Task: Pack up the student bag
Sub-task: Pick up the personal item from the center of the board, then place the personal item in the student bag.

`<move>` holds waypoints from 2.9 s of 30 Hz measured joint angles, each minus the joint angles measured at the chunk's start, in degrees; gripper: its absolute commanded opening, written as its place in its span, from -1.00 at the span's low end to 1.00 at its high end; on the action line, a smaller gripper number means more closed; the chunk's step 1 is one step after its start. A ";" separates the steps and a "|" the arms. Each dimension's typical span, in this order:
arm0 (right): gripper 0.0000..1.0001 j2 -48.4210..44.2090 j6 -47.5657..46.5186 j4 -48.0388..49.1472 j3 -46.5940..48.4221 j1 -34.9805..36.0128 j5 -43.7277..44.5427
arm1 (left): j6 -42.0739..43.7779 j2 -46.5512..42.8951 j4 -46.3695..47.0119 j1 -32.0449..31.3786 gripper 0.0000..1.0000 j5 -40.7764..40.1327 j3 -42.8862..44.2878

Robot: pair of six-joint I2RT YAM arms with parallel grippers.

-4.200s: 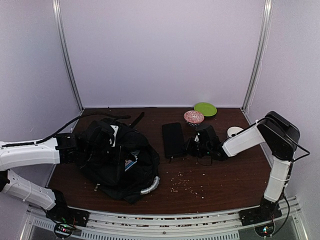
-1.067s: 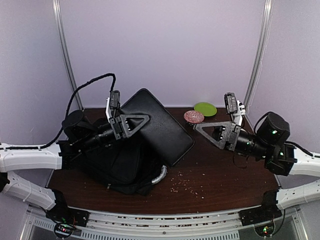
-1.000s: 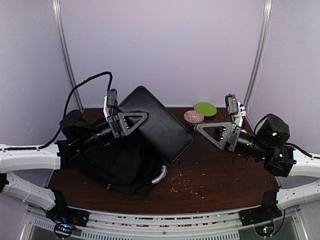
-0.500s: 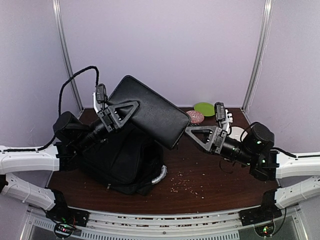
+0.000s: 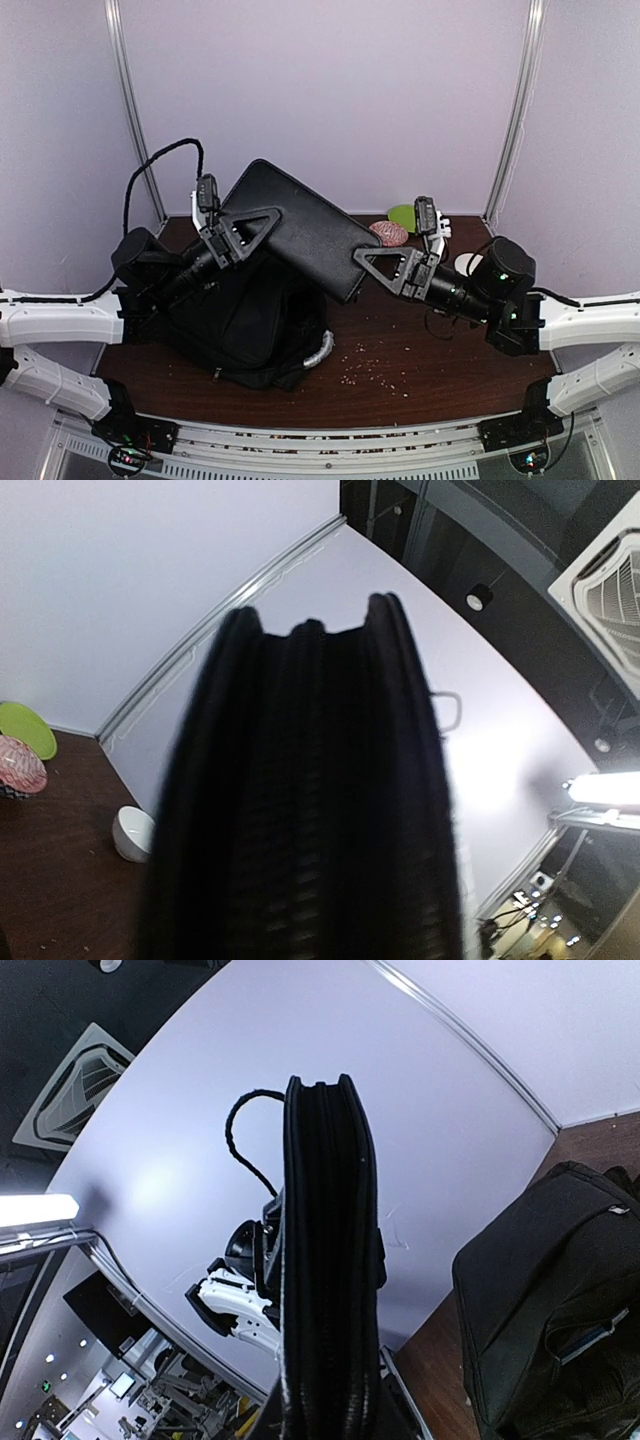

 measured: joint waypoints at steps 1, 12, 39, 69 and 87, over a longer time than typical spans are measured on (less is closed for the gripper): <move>-1.00 -0.28 -0.39 -0.44 0.02 0.00 0.13 | 0.63 -0.46 -1.27 0.00 0.50 0.04 0.00; -1.00 -20.13 -10.29 -29.27 -0.96 0.26 15.50 | 17.03 -12.55 -46.34 -2.60 0.96 -13.94 3.67; -1.00 -31.85 -8.37 -53.05 -10.08 -1.36 26.71 | 30.25 34.73 -101.09 -16.52 0.02 -55.58 34.32; -1.00 17.27 8.46 -8.39 0.33 3.19 0.96 | 30.01 -5.31 -89.79 -7.23 -1.00 -42.56 17.57; -1.00 42.12 21.40 0.98 12.33 4.76 8.41 | 28.52 1.75 -85.90 -6.49 -1.00 -35.06 20.74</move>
